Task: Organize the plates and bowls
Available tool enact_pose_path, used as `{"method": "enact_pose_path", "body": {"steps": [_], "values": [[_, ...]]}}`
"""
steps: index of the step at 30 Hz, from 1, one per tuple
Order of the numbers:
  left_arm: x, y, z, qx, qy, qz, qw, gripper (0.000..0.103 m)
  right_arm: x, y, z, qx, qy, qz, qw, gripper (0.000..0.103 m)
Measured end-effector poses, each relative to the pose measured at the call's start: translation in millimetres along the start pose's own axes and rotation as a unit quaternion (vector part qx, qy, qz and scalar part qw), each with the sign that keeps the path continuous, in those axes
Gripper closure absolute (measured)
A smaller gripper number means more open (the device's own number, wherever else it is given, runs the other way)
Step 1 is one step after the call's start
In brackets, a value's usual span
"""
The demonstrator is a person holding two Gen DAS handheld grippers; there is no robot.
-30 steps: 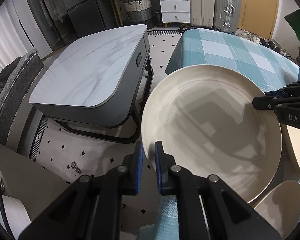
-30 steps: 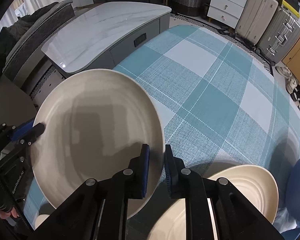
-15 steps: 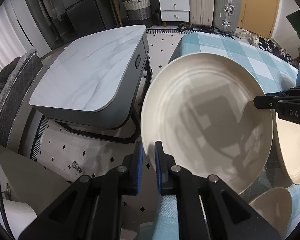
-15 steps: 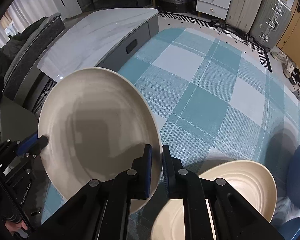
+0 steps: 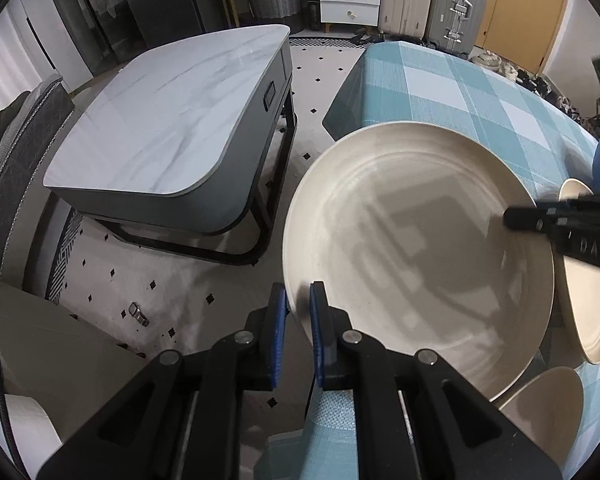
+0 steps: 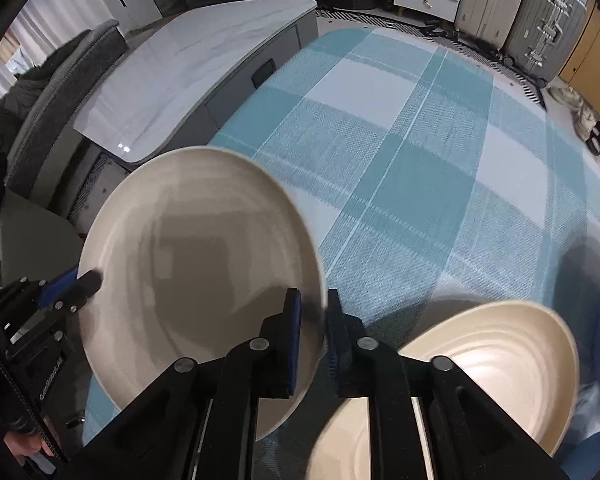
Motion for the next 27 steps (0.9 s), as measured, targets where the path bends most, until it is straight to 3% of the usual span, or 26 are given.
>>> {"method": "enact_pose_path", "body": {"steps": [4, 11, 27], "values": [[-2.4, -0.1, 0.2, -0.002, -0.003, 0.002, 1.0, 0.093, -4.5, 4.4, 1.3, -0.012, -0.026, 0.013, 1.0, 0.082], [-3.3, 3.0, -0.8, 0.004, 0.017, 0.01, 0.9998, 0.093, -3.1, 5.1, 11.2, 0.003, -0.025, -0.02, 0.999, 0.09], [-3.6, 0.6, 28.1, -0.015, 0.023, 0.016, 0.9995, 0.093, -1.9, 0.4, 47.2, 0.019, -0.032, -0.057, 0.998, 0.092]]}}
Point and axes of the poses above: each gripper's, at about its wrist camera, not at the fingertips, and z roughly against the way its jaws point, y to its left, x to its top, the point moved 8 cm from there along -z, roughly the way its jaws point, and after that the axes turned 6 degrees about x, right-handed, at the moved point
